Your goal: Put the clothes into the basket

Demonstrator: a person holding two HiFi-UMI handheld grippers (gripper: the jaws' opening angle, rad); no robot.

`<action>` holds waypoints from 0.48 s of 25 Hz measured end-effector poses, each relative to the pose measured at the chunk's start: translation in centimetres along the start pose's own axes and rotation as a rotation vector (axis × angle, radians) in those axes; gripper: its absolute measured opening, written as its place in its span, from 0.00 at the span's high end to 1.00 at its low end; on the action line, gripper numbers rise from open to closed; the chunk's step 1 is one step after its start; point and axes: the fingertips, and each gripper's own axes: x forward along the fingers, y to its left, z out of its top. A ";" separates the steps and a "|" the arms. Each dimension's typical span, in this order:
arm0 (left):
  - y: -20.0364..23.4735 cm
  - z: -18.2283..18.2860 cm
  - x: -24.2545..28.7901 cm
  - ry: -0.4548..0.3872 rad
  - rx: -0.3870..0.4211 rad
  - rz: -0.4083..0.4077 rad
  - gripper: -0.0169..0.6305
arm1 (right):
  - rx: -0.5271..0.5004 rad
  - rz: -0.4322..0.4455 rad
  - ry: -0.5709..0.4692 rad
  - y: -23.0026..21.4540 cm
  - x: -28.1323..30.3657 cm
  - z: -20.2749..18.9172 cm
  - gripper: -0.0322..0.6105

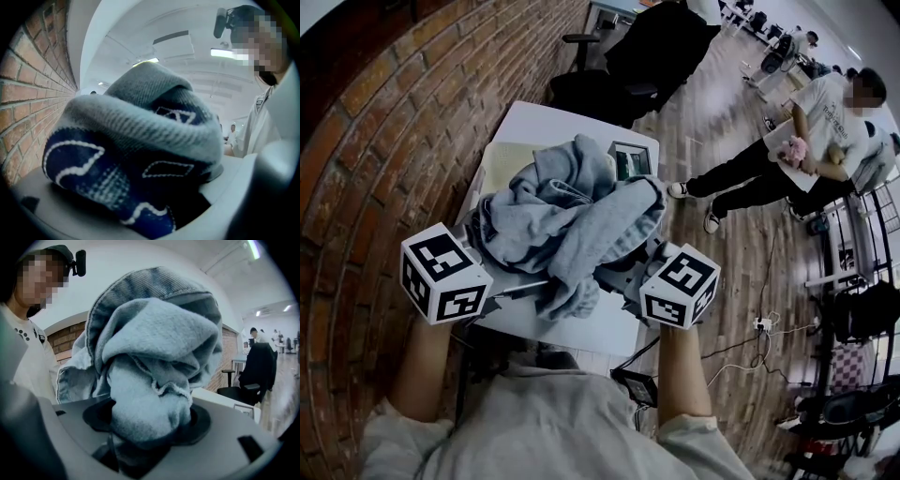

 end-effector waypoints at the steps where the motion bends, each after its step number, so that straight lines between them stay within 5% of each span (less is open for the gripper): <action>1: 0.0 0.1 0.0 -0.004 0.007 0.002 0.15 | -0.009 -0.004 -0.005 0.0 0.0 0.1 0.46; 12: -0.1 0.5 -0.1 -0.047 0.078 0.024 0.15 | -0.083 -0.044 -0.056 0.0 -0.2 0.7 0.46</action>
